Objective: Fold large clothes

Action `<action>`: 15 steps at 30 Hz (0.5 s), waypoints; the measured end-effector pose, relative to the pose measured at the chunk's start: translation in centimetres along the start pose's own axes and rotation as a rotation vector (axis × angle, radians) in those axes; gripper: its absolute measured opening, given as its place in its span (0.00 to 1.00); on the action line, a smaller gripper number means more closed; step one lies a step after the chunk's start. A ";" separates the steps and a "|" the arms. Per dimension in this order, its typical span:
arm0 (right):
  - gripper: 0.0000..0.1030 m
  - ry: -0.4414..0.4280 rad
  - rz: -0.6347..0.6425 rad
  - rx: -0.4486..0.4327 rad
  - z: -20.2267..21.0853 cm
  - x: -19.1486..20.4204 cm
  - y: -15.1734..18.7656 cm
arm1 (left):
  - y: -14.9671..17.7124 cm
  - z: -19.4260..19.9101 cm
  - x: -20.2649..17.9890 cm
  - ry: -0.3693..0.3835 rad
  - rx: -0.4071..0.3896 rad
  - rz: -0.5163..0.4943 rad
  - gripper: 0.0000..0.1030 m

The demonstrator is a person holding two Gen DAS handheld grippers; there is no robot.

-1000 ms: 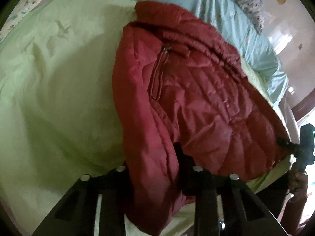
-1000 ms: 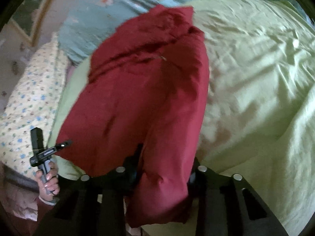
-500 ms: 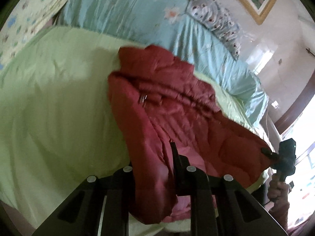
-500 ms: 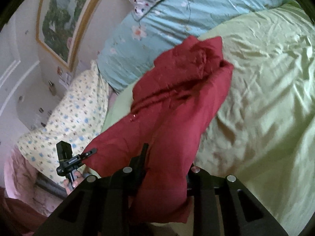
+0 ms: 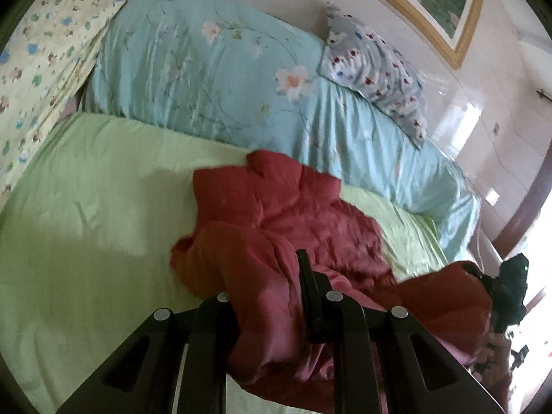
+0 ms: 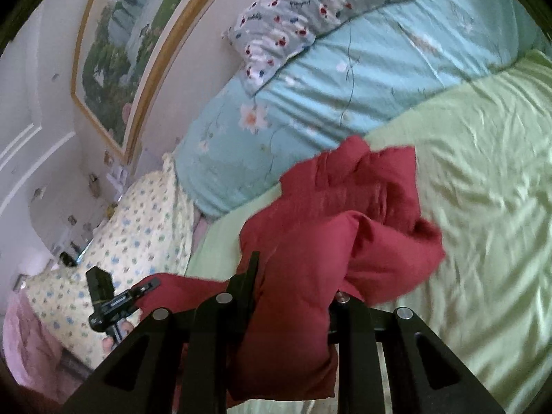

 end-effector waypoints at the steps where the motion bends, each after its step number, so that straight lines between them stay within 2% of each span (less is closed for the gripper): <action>1: 0.21 0.008 0.002 -0.011 -0.5 -0.2 -0.6 | -0.2 -0.7 0.0 -0.008 -0.003 0.003 0.17; 10: 0.21 0.049 -0.049 -0.083 -6.4 -2.5 -4.3 | -3.0 -8.2 0.4 -0.079 -0.003 0.040 0.17; 15: 0.21 0.097 -0.079 -0.113 -11.0 -4.8 -6.0 | -4.4 -14.4 0.5 -0.148 0.005 0.026 0.18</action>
Point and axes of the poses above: each gripper's, at about its wrist camera, not at the fingertips, and z roughly against the way its jaws point, x to its left, y to its underside, the point moved 4 cm from there along -z, roughly the way its jaws point, and after that the axes turned 15 degrees about -x, right-handed, at the moved point
